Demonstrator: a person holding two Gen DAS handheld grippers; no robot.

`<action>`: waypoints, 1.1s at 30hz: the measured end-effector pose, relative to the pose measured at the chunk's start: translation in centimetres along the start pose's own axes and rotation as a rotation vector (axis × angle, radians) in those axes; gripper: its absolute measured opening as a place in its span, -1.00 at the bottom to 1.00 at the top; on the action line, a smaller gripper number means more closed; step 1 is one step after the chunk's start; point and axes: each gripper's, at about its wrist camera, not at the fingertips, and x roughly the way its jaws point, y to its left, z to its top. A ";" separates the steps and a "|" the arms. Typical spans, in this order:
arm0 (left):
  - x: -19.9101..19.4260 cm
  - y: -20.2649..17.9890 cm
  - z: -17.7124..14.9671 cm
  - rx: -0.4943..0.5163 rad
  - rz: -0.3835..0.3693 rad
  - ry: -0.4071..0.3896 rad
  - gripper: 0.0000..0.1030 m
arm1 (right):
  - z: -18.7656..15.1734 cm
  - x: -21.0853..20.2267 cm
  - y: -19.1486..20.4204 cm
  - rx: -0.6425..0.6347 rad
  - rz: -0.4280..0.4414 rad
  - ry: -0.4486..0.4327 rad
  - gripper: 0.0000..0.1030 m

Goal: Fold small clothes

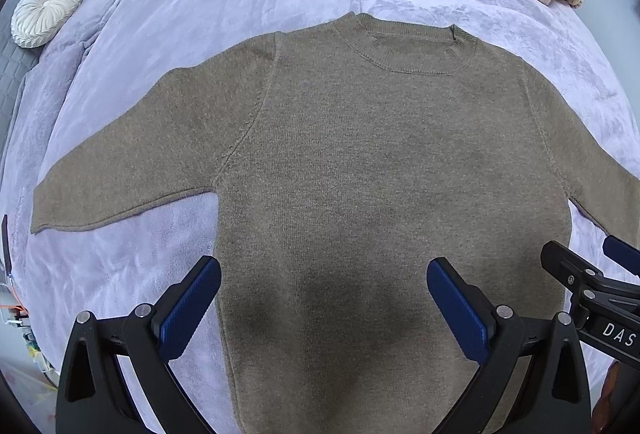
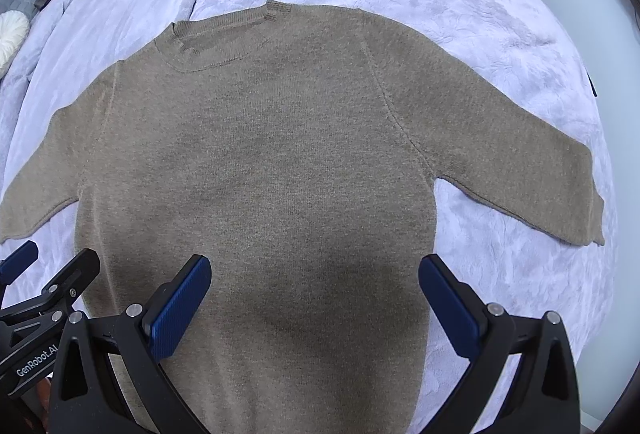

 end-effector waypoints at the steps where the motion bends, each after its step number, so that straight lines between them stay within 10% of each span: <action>1: 0.1 0.0 0.0 0.001 0.002 0.006 1.00 | 0.0 0.1 -0.1 0.000 -0.001 0.002 1.00; 6: 0.2 0.1 -0.1 0.010 0.040 0.105 1.00 | 0.0 0.2 0.0 0.000 -0.004 0.004 1.00; 33: 0.6 0.4 -0.1 -0.003 0.009 0.032 1.00 | 0.0 0.7 0.0 0.000 -0.019 0.016 1.00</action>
